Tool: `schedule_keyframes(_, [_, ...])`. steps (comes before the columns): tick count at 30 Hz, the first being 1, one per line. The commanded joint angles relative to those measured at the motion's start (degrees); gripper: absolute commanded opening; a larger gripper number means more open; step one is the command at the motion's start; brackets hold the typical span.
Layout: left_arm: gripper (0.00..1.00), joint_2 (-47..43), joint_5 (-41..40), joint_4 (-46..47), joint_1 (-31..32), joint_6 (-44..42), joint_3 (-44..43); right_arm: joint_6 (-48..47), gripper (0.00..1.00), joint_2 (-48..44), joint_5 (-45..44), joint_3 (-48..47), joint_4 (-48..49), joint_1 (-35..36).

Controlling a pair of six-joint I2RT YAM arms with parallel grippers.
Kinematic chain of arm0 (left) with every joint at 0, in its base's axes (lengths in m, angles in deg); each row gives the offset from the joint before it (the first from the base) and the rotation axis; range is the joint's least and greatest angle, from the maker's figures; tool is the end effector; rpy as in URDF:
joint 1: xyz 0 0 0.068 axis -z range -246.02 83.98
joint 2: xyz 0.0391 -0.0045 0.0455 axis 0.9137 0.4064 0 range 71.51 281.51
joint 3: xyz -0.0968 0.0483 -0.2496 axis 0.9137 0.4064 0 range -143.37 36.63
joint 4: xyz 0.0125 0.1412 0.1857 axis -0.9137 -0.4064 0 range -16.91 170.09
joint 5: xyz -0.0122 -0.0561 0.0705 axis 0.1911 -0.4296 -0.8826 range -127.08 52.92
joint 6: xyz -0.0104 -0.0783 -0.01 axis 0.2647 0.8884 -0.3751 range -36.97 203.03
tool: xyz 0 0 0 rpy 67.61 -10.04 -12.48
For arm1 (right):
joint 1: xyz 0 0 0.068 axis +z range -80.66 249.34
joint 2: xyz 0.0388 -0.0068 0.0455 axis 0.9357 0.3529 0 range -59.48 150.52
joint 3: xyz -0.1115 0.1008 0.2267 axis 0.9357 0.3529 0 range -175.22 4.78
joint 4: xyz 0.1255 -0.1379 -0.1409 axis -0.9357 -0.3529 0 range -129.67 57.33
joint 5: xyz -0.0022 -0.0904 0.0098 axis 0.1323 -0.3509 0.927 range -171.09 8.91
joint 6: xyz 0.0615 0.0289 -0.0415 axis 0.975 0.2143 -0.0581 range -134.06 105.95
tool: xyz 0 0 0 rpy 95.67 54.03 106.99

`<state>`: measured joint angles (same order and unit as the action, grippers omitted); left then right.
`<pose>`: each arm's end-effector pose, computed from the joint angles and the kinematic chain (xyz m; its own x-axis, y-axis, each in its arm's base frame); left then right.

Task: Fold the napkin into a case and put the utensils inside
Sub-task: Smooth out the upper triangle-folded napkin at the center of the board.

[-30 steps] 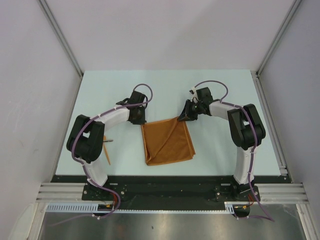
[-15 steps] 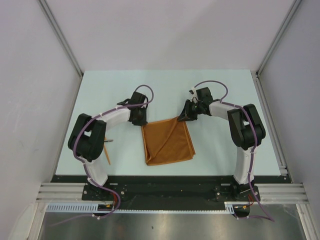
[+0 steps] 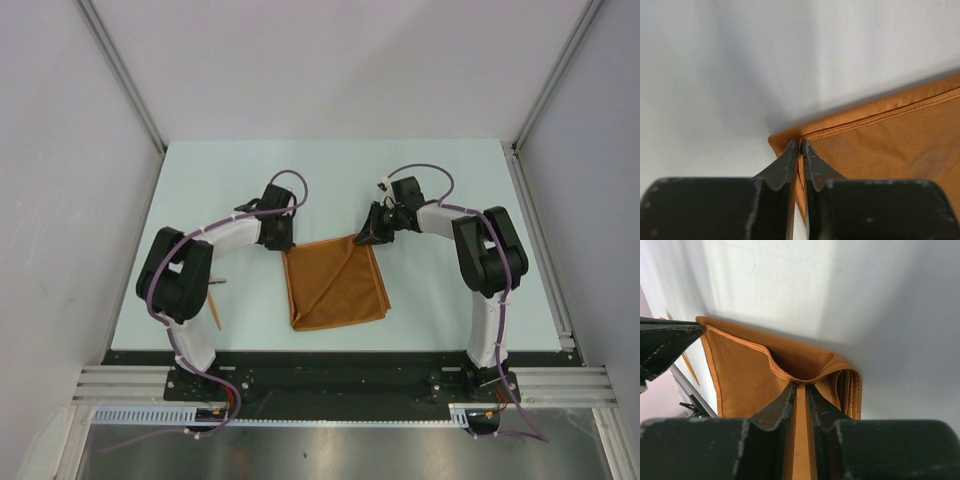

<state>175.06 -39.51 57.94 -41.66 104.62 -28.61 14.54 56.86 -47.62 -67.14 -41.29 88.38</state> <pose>0.3271 -0.1450 0.1591 -0.8816 -0.0043 -0.4719 0.0739 0.9864 -0.1470 0.3766 0.1699 0.1368 -0.9435 0.0967 -0.3171 -0.1528 0.7221 0.6747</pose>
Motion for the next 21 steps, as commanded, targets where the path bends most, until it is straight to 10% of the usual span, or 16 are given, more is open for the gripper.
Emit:
schedule_keyframes(1, [0.06, -4.49, -1.87, 1.50, 0.25, 0.56, 0.19, -0.74, 0.16, 0.82, 0.36, -2.08, 1.15, 0.02])
schedule_keyframes(21, [0.04, -3.44, -4.51, 0.09, 0.16, 2.41, -0.33, -1.62, 0.17, -3.39, 0.89, -3.31, -2.63, 0.11])
